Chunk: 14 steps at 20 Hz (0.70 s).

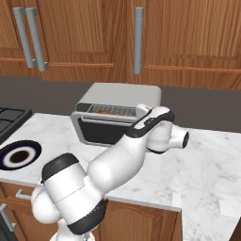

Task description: Pull the toaster oven rack outwards. Pick up the baguette from the plate and place it on the toaster oven rack. Close the toaster oven door fully and set the temperature to the lowest setting.

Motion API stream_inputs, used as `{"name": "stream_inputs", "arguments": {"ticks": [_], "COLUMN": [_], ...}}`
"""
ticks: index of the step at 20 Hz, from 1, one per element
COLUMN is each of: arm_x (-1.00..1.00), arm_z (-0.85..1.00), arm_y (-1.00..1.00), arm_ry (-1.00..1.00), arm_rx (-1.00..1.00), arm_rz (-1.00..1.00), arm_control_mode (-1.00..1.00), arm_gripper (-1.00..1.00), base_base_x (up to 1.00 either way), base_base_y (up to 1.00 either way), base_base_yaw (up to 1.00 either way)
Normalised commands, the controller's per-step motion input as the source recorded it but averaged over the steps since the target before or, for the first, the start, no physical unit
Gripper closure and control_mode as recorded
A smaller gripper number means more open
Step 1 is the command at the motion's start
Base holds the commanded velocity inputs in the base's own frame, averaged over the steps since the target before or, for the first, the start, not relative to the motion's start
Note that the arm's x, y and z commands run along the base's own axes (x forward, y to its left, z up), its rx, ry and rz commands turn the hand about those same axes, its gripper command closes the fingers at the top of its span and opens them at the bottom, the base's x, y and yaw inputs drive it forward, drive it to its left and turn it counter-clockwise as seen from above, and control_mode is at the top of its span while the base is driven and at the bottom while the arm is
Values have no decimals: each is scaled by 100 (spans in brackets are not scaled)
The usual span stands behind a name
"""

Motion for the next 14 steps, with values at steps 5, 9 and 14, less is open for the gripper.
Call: {"name": "stream_inputs", "arguments": {"ticks": [5, 9, 14], "arm_x": [42, 45, 32], "arm_z": [11, 9, 15], "arm_y": [0, 0, 0], "arm_ry": [0, -1, -2], "arm_rx": [0, 0, 0], "arm_rz": [-9, -10, -11], "arm_control_mode": [-100, -100, -100], "arm_gripper": [-100, -100, -100], "base_base_x": [0, 0, 0], "base_base_y": [0, 0, 0], "base_base_yaw": [0, 0, 0]}}
